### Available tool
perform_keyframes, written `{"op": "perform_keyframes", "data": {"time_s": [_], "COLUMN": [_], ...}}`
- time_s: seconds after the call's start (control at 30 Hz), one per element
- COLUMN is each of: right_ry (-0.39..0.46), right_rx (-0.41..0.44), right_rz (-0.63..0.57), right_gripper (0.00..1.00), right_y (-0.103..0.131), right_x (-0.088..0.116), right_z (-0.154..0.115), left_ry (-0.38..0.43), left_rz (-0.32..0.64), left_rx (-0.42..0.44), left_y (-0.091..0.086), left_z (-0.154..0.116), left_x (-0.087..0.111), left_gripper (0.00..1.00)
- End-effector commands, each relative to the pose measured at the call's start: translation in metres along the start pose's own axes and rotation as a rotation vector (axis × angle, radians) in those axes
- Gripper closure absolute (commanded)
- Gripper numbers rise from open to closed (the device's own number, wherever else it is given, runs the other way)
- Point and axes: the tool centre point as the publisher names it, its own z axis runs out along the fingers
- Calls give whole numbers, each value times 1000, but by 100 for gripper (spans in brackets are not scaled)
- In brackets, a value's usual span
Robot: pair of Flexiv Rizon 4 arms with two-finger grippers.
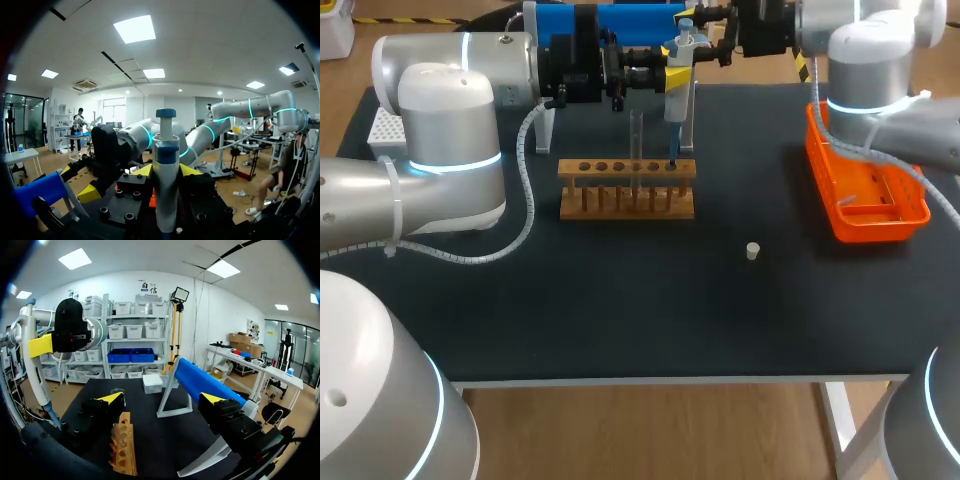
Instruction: Invert the test tube, pick up the pipette, mount the tip to pipette, aspirate from beaker and dispense into the tube, eject the tip, return the pipette, and cap with the stopper.
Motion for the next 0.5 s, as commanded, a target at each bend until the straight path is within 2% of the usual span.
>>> {"op": "perform_keyframes", "data": {"time_s": [0.03, 0.33, 0.5], "right_ry": [3, -15, -26], "right_rx": [7, 21, 8], "right_rz": [0, 5, -16], "right_gripper": [0, 0, 0], "right_y": [-6, -9, -3], "right_x": [-8, -12, -11], "right_z": [8, 12, 9], "left_ry": [1, 1, 1], "left_rz": [-1, -1, -1], "left_rx": [-1, -1, -1], "left_y": [-1, -1, -1], "left_z": [0, 0, 0], "left_x": [-1, -1, -1], "left_gripper": [100, 100, 100]}}
